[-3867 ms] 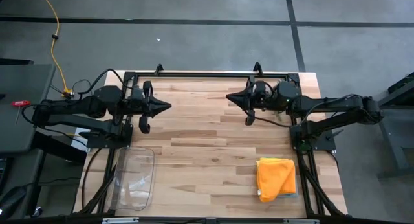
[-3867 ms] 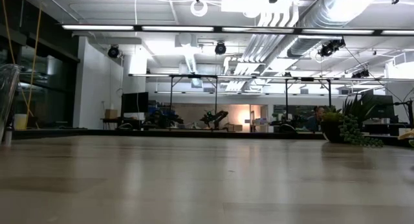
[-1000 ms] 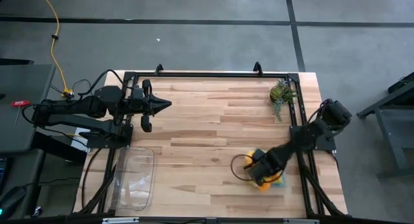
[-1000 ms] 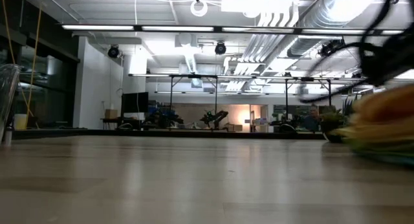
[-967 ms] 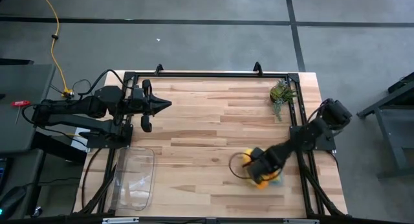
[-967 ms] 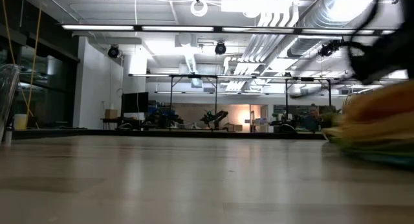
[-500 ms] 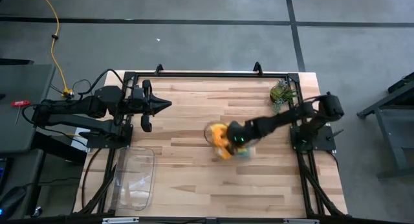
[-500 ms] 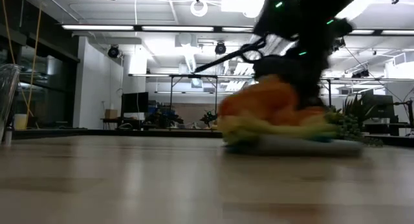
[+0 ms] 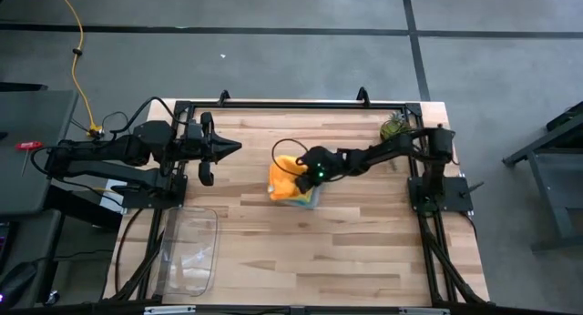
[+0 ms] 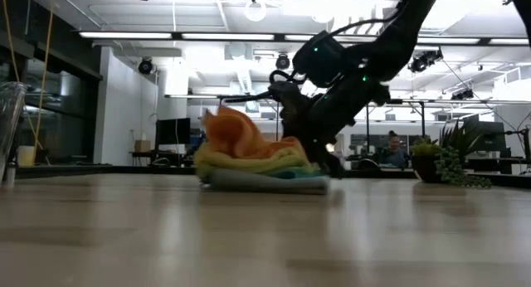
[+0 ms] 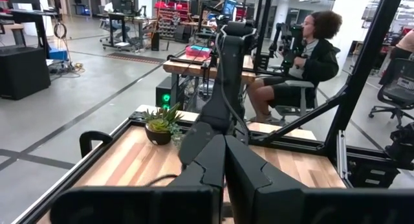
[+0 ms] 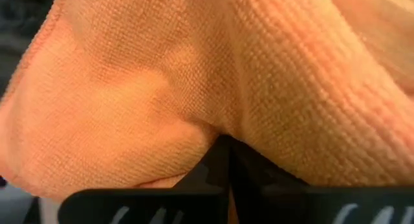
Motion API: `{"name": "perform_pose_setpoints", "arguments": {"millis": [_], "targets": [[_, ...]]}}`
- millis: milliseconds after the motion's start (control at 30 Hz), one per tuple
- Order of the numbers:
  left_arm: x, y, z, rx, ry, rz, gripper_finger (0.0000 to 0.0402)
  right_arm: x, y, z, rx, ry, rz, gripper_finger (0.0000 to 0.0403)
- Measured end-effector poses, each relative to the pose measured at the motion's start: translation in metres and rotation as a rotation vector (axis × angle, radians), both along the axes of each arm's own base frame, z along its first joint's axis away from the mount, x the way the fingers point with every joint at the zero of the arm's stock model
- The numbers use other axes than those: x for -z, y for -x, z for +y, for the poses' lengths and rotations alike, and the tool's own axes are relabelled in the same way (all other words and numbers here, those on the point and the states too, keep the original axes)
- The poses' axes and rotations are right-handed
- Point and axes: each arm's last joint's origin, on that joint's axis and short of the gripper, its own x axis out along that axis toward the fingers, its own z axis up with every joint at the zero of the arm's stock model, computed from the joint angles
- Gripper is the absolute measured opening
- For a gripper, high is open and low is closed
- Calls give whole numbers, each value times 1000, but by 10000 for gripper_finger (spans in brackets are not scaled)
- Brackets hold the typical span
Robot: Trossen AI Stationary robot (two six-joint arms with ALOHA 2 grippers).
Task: Fold microfiber towels
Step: Put the stacked microfiber cloths into the transparent bin
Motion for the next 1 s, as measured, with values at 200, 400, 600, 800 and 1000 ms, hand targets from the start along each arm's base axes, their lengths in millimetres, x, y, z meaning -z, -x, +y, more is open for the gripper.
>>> {"name": "perform_pose_setpoints", "arguments": {"millis": [200,400,600,800,1000], "targets": [[0,0,0,-1,14,-3,0,6,-7,23,-90,5,-44,0],[0,0,0,-2,21,-5,0,4,-9,25,2,-5,-70,0],[0,0,0,-3,36,-9,0,3,-10,20,19,29,-87,0],[0,0,0,-4,47,-12,0,-23,-8,21,-48,129,-170,0],[0,0,0,-2,15,-4,0,-81,16,9,-118,277,-221,0]]}}
